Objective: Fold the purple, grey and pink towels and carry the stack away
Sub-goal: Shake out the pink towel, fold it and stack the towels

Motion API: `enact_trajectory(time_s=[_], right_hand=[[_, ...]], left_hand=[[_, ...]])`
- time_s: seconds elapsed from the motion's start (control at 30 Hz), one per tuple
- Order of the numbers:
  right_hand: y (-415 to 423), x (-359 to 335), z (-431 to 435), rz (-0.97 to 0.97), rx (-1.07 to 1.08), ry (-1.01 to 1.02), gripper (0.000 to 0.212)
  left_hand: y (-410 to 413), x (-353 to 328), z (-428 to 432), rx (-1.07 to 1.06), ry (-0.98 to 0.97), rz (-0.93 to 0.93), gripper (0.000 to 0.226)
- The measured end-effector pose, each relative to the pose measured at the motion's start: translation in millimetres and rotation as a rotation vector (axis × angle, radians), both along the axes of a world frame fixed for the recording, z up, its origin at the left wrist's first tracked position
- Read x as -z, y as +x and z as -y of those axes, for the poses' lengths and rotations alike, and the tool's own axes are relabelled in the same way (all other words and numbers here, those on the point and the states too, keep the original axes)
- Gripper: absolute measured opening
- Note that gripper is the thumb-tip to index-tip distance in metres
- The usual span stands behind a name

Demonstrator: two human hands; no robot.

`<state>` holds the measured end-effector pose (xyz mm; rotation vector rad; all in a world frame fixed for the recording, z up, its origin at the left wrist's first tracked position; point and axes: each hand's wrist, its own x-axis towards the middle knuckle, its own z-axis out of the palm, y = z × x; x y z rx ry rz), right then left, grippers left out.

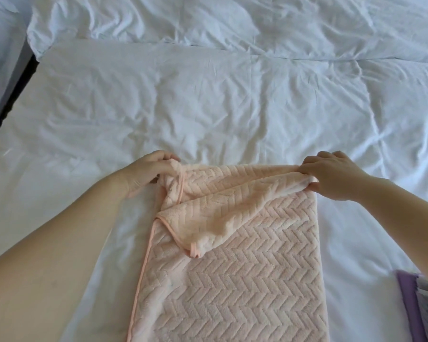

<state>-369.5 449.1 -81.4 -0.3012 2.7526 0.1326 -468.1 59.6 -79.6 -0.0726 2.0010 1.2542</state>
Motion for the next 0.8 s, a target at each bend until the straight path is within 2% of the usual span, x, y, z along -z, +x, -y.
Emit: enact_trajectory(time_s=[0.07,0.13,0.2,0.27,0.37,0.5,0.67,0.73,0.8], right_hand=[[-2,1,1,0.008,0.025,-0.02,0.031],[-3,2,0,0.012,0.035,-0.023,0.028],[-2,2,0,0.017,0.044,-0.021,0.027],[-2,3,-1,0.024,0.056,-0.02,0.028],[-2,4,1,0.034,0.069,0.001,0.028],[-2,5,8,0.022,0.077,-0.004,0.026],[-2,5,13,-0.004,0.053,0.023,0.029],[0,6,15,-0.016,0.054,0.052,0.027],[2,9,16,-0.047,0.061,0.078,0.026]], left_hand=[[-4,-1,-6,0.113,-0.067,-0.138,0.025],[-7,0,-8,0.283,-0.214,-0.375,0.018],[-12,-3,-6,0.497,-0.387,-0.54,0.025],[-15,-8,-1,0.594,-0.479,-0.623,0.032],[-13,-10,7,0.598,-0.474,-0.732,0.031],[-7,-5,10,0.625,-0.482,-0.729,0.017],[-7,-2,15,0.667,-0.631,-0.89,0.022],[-7,-3,16,0.623,-0.671,-0.923,0.029],[-6,0,18,0.461,-0.681,-0.927,0.03]])
